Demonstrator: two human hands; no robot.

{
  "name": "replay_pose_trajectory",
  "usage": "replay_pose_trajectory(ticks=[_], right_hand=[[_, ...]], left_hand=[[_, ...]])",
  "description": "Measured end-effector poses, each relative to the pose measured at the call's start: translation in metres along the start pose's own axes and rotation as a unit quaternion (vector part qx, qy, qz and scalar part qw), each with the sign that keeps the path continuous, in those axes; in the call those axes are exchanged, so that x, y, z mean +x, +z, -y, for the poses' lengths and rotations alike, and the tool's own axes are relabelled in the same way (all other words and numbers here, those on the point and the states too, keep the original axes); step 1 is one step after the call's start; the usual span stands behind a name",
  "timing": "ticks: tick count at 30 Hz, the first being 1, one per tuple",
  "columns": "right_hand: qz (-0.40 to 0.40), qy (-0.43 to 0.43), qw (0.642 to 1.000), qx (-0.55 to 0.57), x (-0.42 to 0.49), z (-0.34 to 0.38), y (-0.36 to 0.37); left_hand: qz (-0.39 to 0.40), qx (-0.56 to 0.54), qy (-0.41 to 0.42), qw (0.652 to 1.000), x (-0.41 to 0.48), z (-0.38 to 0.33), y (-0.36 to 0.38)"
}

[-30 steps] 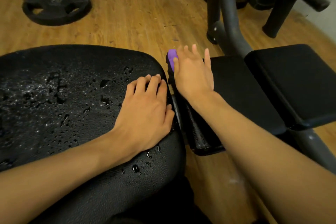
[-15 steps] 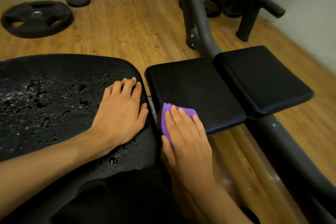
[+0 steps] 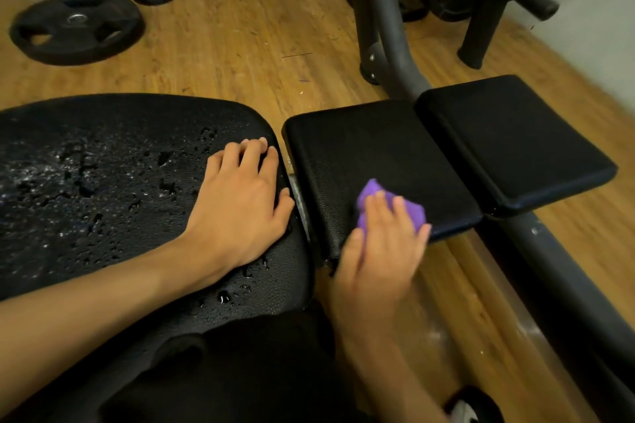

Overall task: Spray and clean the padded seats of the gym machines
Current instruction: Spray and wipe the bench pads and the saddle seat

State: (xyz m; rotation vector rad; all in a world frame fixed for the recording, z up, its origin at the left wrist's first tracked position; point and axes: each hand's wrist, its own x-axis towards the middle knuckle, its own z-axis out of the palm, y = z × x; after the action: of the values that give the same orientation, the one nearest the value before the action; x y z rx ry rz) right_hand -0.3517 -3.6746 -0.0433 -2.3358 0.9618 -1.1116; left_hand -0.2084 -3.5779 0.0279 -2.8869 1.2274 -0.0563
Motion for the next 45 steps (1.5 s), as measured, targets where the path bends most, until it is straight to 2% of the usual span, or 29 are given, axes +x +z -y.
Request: replay_pose_trajectory(ticks=[2, 3, 5, 6, 10, 14, 16, 18, 20, 22, 25, 28, 31, 34, 40, 43, 45], right_hand=[[0.032, -0.060, 0.998, -0.006, -0.012, 0.014, 0.002], [0.056, -0.115, 0.992, -0.014, -0.010, 0.008, -0.001], [0.078, -0.224, 0.971, -0.038, 0.003, -0.026, -0.011], [0.064, -0.241, 0.967, -0.051, 0.013, -0.049, -0.016], [-0.032, -0.111, 0.992, -0.057, 0.058, -0.115, -0.031], [-0.049, 0.006, 0.999, 0.001, 0.063, -0.083, -0.024], [0.010, -0.043, 0.998, -0.038, 0.063, -0.056, -0.021], [0.108, -0.112, 0.985, -0.081, 0.075, -0.039, -0.018], [0.201, -0.139, 0.964, -0.102, 0.100, -0.032, -0.009], [0.261, -0.150, 0.947, -0.116, 0.133, -0.031, 0.008], [0.276, -0.154, 0.937, -0.148, 0.186, -0.034, 0.042], [0.289, -0.088, 0.941, -0.156, 0.227, -0.037, 0.062], [0.316, -0.027, 0.926, -0.205, 0.242, -0.024, 0.073], [0.340, -0.070, 0.911, -0.221, 0.231, 0.003, 0.085], [0.412, -0.221, 0.865, -0.181, 0.187, 0.067, 0.116], [0.452, -0.253, 0.844, -0.139, 0.195, 0.058, 0.116], [0.467, -0.242, 0.845, -0.098, 0.212, 0.035, 0.105]], left_hand=[[0.001, -0.002, 0.000, 1.000, 0.000, 0.000, 0.000], [0.000, -0.003, 0.000, 1.000, 0.000, 0.001, 0.000], [0.002, -0.004, 0.006, 1.000, 0.000, 0.001, 0.000], [0.003, -0.004, 0.006, 1.000, 0.000, 0.001, -0.001], [0.005, 0.000, -0.001, 1.000, 0.000, -0.001, -0.001], [0.008, 0.006, 0.002, 1.000, 0.000, -0.002, -0.003], [0.008, 0.009, 0.000, 1.000, -0.001, -0.002, -0.003], [0.010, 0.011, 0.001, 1.000, 0.000, -0.002, -0.002], [0.009, 0.013, 0.004, 1.000, 0.000, -0.002, -0.001], [0.010, 0.017, 0.005, 1.000, 0.000, -0.002, -0.002], [0.013, 0.015, 0.002, 1.000, 0.000, -0.002, -0.003], [0.014, 0.017, 0.003, 1.000, 0.000, -0.004, -0.004], [0.011, 0.007, 0.002, 1.000, 0.001, -0.002, -0.003], [0.012, -0.001, -0.002, 1.000, 0.002, -0.001, -0.003], [0.017, -0.009, -0.003, 1.000, 0.002, 0.000, -0.003], [0.017, -0.006, 0.002, 1.000, 0.002, 0.000, -0.002], [0.016, -0.005, 0.001, 1.000, 0.002, 0.001, -0.002]])
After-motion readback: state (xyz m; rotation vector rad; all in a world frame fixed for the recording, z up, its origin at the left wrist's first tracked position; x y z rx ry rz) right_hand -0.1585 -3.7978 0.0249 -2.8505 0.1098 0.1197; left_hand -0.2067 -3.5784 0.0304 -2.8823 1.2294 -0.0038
